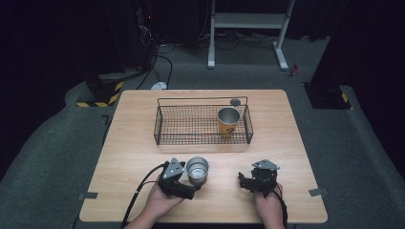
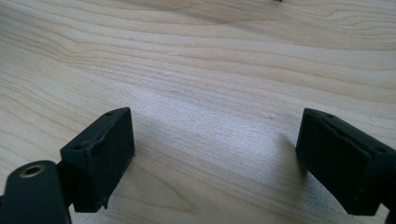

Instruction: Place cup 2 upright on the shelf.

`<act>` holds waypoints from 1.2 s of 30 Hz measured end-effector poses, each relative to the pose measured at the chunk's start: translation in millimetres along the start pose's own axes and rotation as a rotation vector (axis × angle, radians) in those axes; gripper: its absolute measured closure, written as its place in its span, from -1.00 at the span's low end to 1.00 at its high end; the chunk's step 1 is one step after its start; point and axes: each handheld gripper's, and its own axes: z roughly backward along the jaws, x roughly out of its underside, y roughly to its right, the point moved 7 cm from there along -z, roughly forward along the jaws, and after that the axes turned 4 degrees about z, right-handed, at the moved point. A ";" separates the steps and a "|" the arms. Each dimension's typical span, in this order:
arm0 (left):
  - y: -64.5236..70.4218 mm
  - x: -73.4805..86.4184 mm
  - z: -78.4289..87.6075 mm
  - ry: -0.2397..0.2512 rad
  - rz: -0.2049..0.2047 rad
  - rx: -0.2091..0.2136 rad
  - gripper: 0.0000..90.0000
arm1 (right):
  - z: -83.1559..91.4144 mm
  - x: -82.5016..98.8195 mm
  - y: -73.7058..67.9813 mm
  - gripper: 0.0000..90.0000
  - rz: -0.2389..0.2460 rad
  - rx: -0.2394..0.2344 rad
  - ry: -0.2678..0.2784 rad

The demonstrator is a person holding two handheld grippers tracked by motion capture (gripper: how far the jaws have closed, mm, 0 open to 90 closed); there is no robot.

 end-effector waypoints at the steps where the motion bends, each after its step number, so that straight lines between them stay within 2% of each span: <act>1: 0.7 -0.5 -2.0 0.001 -0.002 -0.001 -0.99 | 0.1 0.0 0.0 -0.74 0.000 -0.001 0.000; 10: 1.1 -3.9 -14.1 0.013 -0.003 0.024 -0.99 | 0.2 0.3 -0.6 -0.74 0.000 0.003 -0.005; 12: -0.6 -3.6 -16.7 0.016 -0.016 0.018 -0.99 | 0.3 0.3 0.1 -0.74 0.000 -0.002 0.001; 15: -2.1 -4.9 -20.5 0.030 -0.005 0.020 -0.99 | 0.5 0.4 0.0 -0.74 0.001 -0.003 0.001; 19: -1.3 -5.8 -21.0 0.034 -0.020 0.011 -0.99 | 1.6 0.5 1.4 -0.74 -0.021 -0.022 0.011; 22: -2.0 -5.3 -20.9 0.040 -0.017 0.009 -0.97 | 1.6 0.8 0.7 -0.74 -0.020 -0.016 0.006; 27: -3.5 -8.2 -20.2 0.085 -0.007 0.013 -0.90 | 0.6 0.3 0.1 -0.76 -0.007 -0.017 0.002; 34: -4.1 -3.1 -23.3 0.077 -0.040 -0.014 -0.78 | 0.4 0.4 0.1 -0.76 0.004 -0.011 0.000; 36: -2.9 -3.2 -21.9 0.088 -0.065 -0.020 -0.70 | 0.5 0.5 -0.3 -0.76 0.003 -0.011 -0.001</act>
